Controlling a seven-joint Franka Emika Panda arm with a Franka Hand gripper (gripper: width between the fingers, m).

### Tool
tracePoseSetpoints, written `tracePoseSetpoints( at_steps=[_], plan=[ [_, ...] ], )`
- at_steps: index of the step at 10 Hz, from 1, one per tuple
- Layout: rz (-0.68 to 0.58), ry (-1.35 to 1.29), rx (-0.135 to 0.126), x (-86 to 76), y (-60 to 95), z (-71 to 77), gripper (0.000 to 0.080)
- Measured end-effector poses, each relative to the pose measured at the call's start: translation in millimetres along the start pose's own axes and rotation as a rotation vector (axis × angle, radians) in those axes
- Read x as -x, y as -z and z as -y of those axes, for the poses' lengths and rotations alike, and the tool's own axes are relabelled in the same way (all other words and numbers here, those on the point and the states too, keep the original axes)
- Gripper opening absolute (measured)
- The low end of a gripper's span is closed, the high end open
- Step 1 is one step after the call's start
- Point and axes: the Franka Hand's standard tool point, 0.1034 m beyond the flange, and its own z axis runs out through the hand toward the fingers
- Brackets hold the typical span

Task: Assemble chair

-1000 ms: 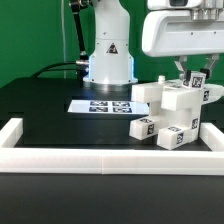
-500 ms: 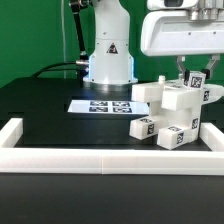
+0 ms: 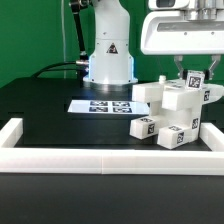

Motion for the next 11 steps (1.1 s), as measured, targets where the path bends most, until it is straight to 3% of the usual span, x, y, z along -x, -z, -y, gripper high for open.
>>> tracePoseSetpoints(
  at_steps=[11],
  plan=[
    [0.003, -0.631, -0.005, 1.6, -0.2, 3.1, 0.0287]
  ],
)
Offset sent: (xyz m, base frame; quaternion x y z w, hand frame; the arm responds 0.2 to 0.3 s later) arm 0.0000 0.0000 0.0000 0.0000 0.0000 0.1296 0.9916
